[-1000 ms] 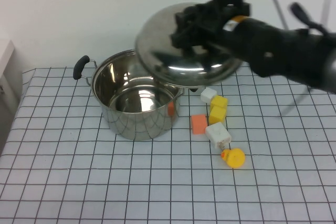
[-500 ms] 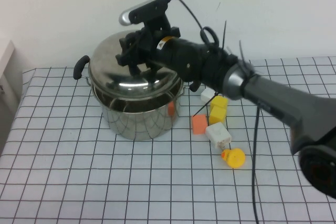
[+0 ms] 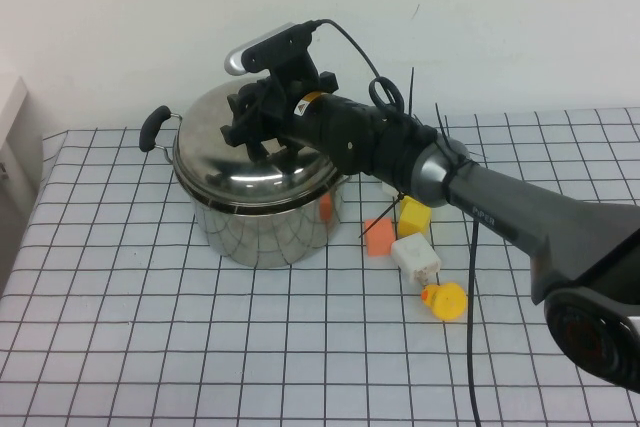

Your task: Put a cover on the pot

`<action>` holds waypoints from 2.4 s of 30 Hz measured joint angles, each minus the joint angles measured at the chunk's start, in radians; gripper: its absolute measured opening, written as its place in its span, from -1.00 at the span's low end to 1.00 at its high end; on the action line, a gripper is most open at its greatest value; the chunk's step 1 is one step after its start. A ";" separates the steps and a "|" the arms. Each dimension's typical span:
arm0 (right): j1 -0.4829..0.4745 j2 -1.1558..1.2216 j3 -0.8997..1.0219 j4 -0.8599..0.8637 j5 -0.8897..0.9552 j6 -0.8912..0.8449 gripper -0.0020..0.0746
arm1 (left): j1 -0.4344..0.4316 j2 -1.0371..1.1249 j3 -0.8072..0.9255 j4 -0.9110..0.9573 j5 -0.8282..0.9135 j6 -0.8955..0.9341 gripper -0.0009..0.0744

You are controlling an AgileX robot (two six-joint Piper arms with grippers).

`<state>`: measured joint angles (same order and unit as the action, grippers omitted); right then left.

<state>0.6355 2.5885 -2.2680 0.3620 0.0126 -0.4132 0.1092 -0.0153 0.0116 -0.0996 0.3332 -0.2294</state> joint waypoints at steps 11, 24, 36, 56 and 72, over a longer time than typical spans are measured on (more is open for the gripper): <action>0.000 0.030 -0.006 0.000 -0.023 0.000 -0.05 | 0.000 0.000 0.000 0.000 0.000 0.000 -0.98; 0.002 0.043 -0.007 0.000 -0.048 0.000 -0.05 | 0.000 0.000 0.000 0.000 0.000 0.000 -0.98; 0.002 0.043 -0.007 0.029 -0.048 0.003 -0.03 | 0.000 0.000 0.000 0.000 0.000 0.000 -0.98; -0.002 -0.289 -0.011 0.052 0.411 -0.117 -0.17 | 0.000 0.000 0.000 0.000 0.000 -0.005 -0.98; 0.000 -0.837 0.467 0.097 0.426 -0.219 -0.92 | 0.000 0.000 0.000 0.000 0.000 -0.005 -0.98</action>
<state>0.6356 1.7515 -1.8005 0.4589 0.4390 -0.6326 0.1092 -0.0153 0.0116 -0.0996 0.3332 -0.2340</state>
